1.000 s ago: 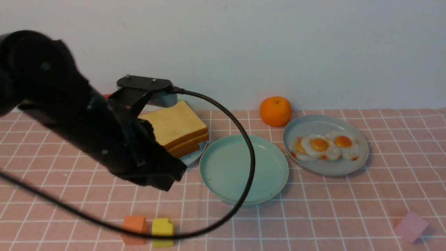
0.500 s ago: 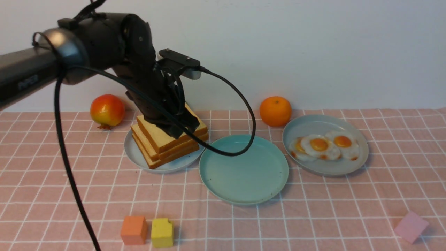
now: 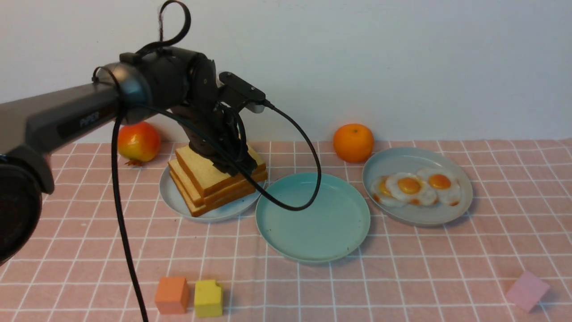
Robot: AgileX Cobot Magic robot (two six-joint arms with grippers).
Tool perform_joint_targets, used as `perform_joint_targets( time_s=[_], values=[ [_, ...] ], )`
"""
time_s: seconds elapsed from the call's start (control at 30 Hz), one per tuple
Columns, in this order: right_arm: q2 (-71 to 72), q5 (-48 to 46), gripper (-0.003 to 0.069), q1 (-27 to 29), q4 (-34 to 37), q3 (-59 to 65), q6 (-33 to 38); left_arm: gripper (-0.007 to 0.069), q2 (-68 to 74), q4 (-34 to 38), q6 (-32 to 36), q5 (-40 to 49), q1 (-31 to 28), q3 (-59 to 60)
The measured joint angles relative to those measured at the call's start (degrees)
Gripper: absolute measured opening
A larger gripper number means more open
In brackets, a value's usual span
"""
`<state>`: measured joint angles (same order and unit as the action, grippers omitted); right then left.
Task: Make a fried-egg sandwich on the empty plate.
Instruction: Use the left arm to grab a slice of bread
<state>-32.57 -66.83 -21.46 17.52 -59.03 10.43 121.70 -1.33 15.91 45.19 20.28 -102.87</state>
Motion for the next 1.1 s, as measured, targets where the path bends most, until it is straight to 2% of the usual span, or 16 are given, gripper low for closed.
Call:
perform_joint_targets(
  time_s=[0.4,0.97,1.1],
  values=[
    [0.00,-1.12,0.0084,0.00,-0.19,0.00,0.00,0.0323,-2.66,-1.48,-0.05,4.79,3.16,-0.17],
    [-0.06,-1.46,0.0096,0.00,-1.26,0.00,0.00,0.0321,2.29,-8.16,-0.05,-1.23,3.45,-0.36],
    [-0.06,-1.46,0.0097,0.00,-1.26,0.00,0.00,0.0288,3.04,-8.81,-0.05,-1.76,3.50,-0.54]
  ],
)
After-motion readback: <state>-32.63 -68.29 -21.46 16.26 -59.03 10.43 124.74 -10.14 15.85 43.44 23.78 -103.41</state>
